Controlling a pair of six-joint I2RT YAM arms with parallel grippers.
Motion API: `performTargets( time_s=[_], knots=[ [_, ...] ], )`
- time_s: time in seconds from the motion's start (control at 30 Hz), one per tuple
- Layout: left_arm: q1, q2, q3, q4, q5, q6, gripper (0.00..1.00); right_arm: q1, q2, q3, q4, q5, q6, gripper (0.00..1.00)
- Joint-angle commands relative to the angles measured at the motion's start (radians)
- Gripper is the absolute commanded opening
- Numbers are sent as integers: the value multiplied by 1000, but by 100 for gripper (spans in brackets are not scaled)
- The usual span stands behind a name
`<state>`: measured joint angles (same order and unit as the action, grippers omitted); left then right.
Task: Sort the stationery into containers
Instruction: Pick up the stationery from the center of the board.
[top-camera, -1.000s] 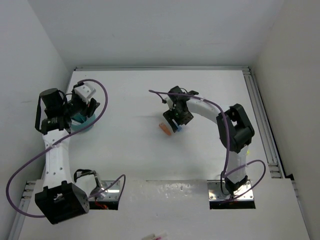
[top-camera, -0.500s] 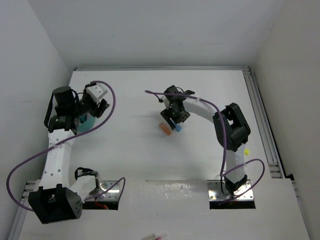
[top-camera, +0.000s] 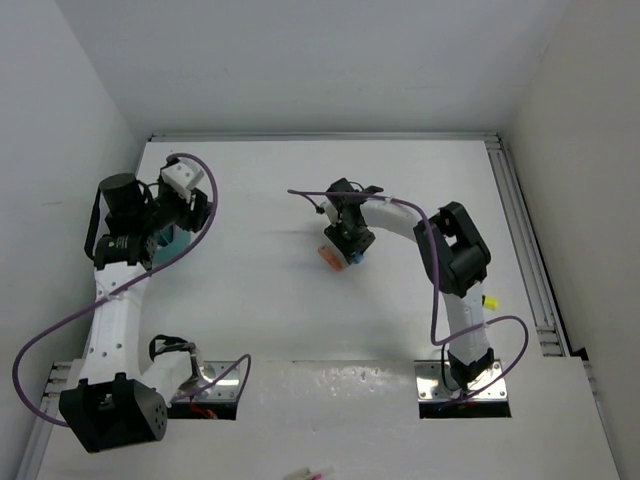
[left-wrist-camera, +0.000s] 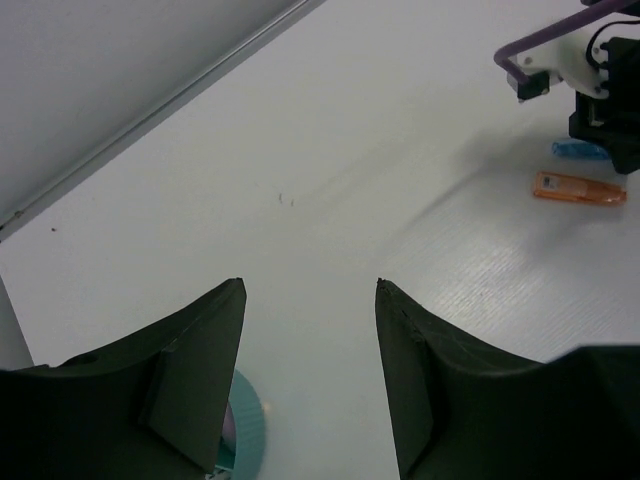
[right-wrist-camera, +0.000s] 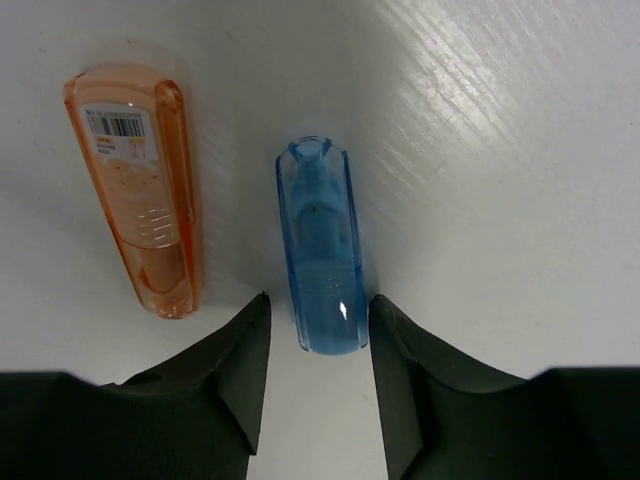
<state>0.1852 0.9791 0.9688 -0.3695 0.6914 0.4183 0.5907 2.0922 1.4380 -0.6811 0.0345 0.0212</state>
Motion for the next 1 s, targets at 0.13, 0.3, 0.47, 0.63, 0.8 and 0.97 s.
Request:
performTargets(
  time_s=[0.13,0.3,0.47,0.63,0.8,0.97],
  knots=[
    [37,-28,-33,87,77,-193,61,-9,16,-14,37,-31,-47,24],
    [19,-25,-59,58,124,-226,67,-3,-84,-24,48,-160,-29,3],
    [-87,-22,-79,52,166,-254,67,4,-207,-13,109,-333,63,0],
    [-174,-11,-116,116,161,-369,67,50,-306,-2,182,-464,131,0],
    [-233,55,-146,234,217,-605,68,145,-379,-31,268,-366,85,0],
    [-247,98,-173,310,234,-777,67,231,-397,-36,268,-243,-13,0]
  ],
)
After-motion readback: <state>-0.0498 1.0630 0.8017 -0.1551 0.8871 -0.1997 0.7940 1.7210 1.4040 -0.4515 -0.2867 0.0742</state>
